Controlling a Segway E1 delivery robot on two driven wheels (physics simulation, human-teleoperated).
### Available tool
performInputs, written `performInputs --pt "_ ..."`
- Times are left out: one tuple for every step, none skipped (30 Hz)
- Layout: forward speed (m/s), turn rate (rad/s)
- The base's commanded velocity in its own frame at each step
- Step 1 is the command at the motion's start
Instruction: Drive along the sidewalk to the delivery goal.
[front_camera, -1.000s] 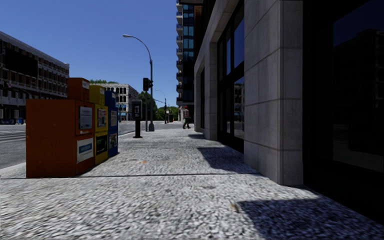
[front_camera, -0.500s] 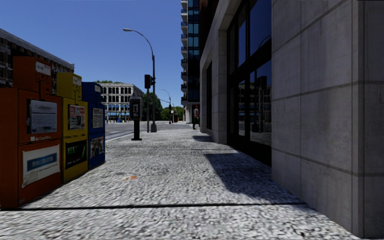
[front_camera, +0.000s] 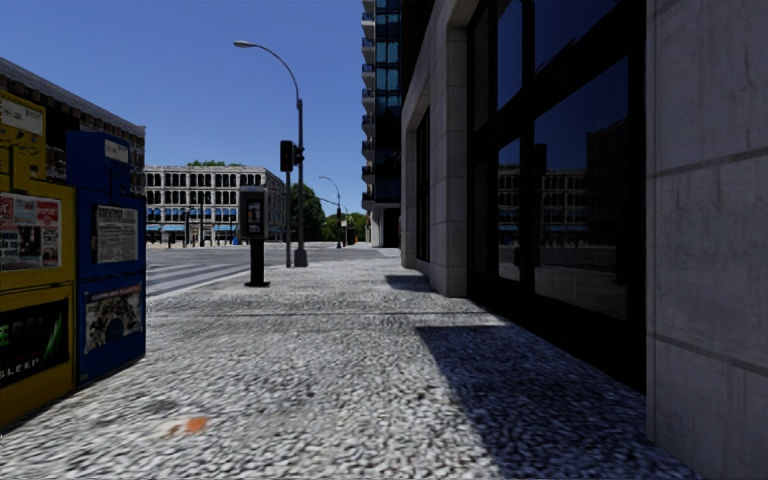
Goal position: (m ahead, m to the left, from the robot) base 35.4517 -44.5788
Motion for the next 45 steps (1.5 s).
performInputs --pt "2.0 0.0" --pt "2.0 0.0" --pt "2.0 0.0" --pt "2.0 0.0" --pt "2.0 0.0" --pt "2.0 0.0" --pt "2.0 0.0" --pt "2.0 0.0" --pt "2.0 0.0" --pt "2.0 0.0" --pt "2.0 0.0" --pt "2.0 0.0" --pt "2.0 0.0" --pt "2.0 0.0" --pt "2.0 0.0" --pt "2.0 0.0" --pt "2.0 0.0" --pt "2.0 0.0" --pt "2.0 0.0" --pt "2.0 0.0" --pt "2.0 0.0" --pt "2.0 0.0" --pt "2.0 0.0" --pt "2.0 0.0" --pt "2.0 0.0" --pt "2.0 0.0" --pt "2.0 0.0" --pt "2.0 0.0" --pt "2.0 0.0" --pt "2.0 0.0" --pt "2.0 0.0" --pt "2.0 0.0" --pt "2.0 0.0" --pt "2.0 0.0" --pt "2.0 0.0" --pt "2.0 0.0" --pt "2.0 0.0" --pt "2.0 0.0" --pt "2.0 0.0" --pt "2.0 0.0" --pt "2.0 0.0" --pt "2.0 0.0" --pt "2.0 0.0" --pt "2.0 0.0" --pt "2.0 0.0"
